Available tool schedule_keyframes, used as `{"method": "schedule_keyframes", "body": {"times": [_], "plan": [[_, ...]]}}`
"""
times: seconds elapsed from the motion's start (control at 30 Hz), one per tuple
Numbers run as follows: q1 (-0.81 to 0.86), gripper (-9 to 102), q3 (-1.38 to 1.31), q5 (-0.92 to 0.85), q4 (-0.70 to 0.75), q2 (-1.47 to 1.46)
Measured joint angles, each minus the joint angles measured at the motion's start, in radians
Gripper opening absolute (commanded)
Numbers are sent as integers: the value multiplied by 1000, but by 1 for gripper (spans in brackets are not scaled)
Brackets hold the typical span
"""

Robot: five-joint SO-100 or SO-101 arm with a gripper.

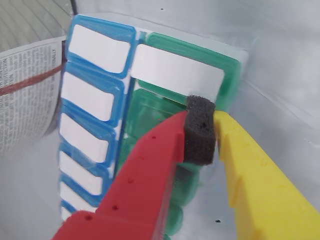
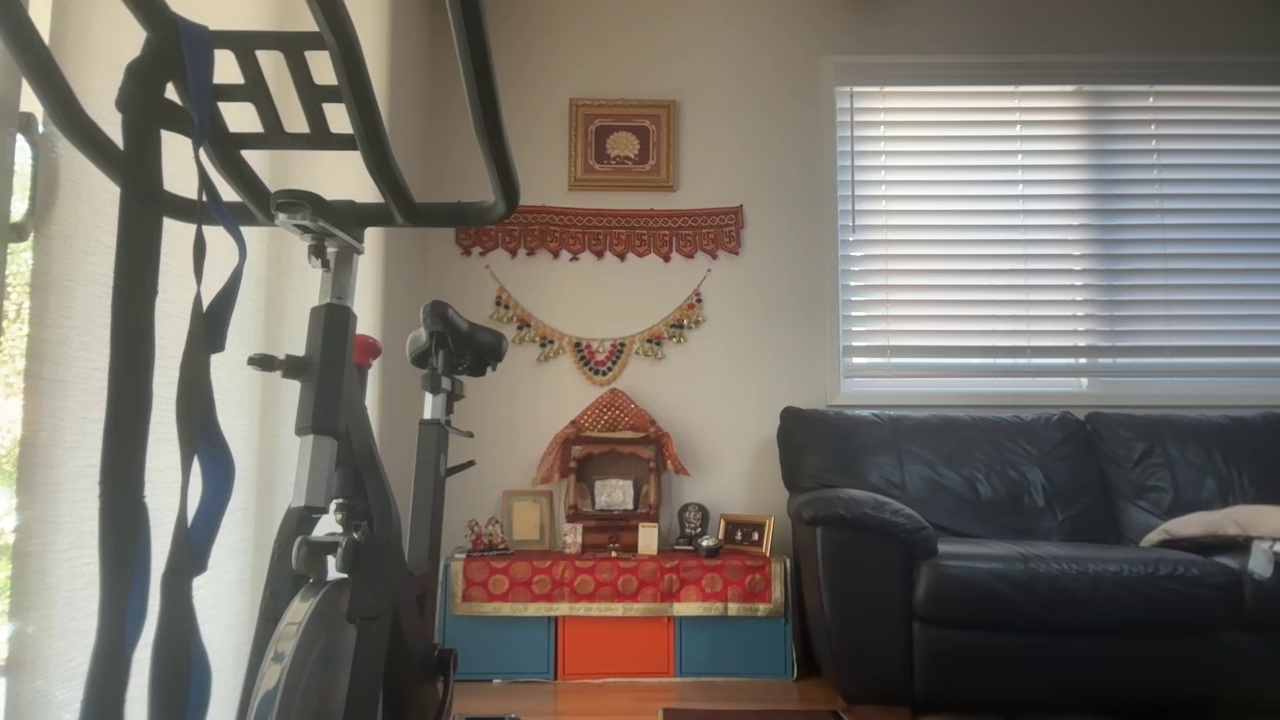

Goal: Sort medicines into box.

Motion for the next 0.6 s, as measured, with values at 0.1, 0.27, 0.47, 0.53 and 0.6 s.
{"method": "schedule_keyframes", "body": {"times": [0.1,0.27,0.47,0.53,0.6], "plan": [[-3,1,46,0,-28,26],[-17,1,89,3,-81,87],[-25,1,114,48,-166,178],[-25,1,115,61,-186,206],[-20,1,127,74,-209,239]]}}
